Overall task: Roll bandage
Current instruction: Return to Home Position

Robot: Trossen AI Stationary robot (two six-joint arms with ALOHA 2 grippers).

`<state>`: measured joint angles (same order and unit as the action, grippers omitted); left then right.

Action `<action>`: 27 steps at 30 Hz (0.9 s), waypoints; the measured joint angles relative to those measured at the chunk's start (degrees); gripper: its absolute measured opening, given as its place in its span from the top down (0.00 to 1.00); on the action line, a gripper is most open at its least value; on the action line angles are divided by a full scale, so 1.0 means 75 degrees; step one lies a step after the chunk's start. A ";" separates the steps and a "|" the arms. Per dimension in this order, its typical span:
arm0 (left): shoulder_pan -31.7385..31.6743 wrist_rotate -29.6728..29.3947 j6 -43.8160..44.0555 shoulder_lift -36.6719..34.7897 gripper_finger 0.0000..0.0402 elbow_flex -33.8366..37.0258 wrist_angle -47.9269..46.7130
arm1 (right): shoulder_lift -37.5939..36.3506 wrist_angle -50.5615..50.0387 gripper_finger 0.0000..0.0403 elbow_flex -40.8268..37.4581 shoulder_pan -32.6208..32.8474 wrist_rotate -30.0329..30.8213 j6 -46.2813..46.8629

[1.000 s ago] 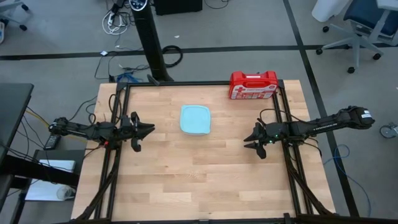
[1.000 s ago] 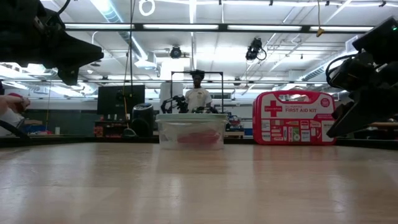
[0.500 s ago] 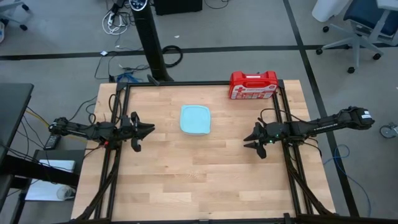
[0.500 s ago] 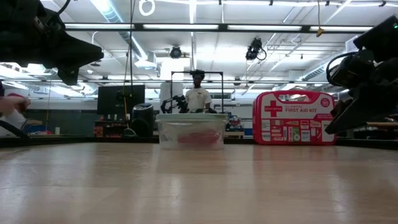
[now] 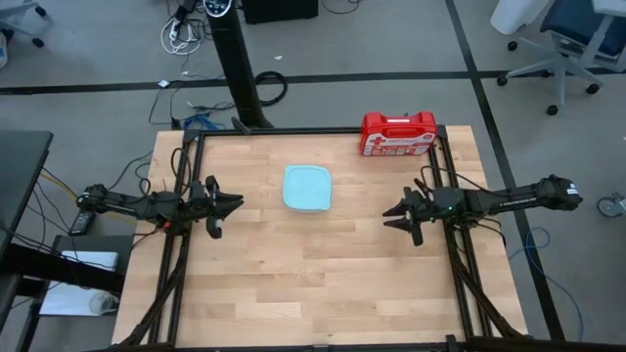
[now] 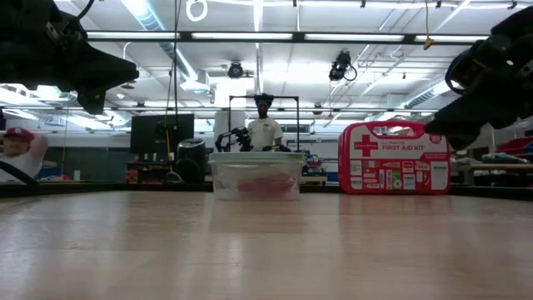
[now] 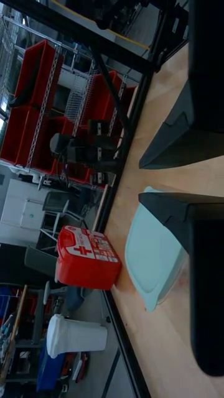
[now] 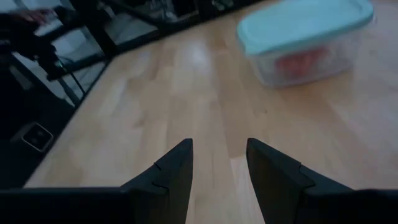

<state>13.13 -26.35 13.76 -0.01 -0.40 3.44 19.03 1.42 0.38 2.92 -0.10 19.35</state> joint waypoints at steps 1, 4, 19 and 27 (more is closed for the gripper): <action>0.0000 0.0000 0.0000 0.0000 0.81 0.0000 0.0000 | -0.0114 -0.0034 0.62 0.0000 0.0000 0.0000 0.0000; 0.0000 0.0000 0.0000 0.0000 0.81 0.0000 0.0000 | -0.0437 -0.0110 0.62 0.0000 0.0000 -0.0006 0.0000; 0.0000 -0.0006 0.0000 0.0000 0.81 0.0000 0.0122 | -0.0805 0.0078 0.62 0.0000 0.0000 -0.0003 0.0000; 0.0000 -0.0006 0.0000 0.0000 0.81 0.0000 0.0157 | -0.0805 0.0080 0.62 0.0000 0.0000 0.0000 0.0000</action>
<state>13.13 -26.39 13.76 -0.01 -0.40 4.62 12.99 2.02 0.38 2.92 -0.10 19.35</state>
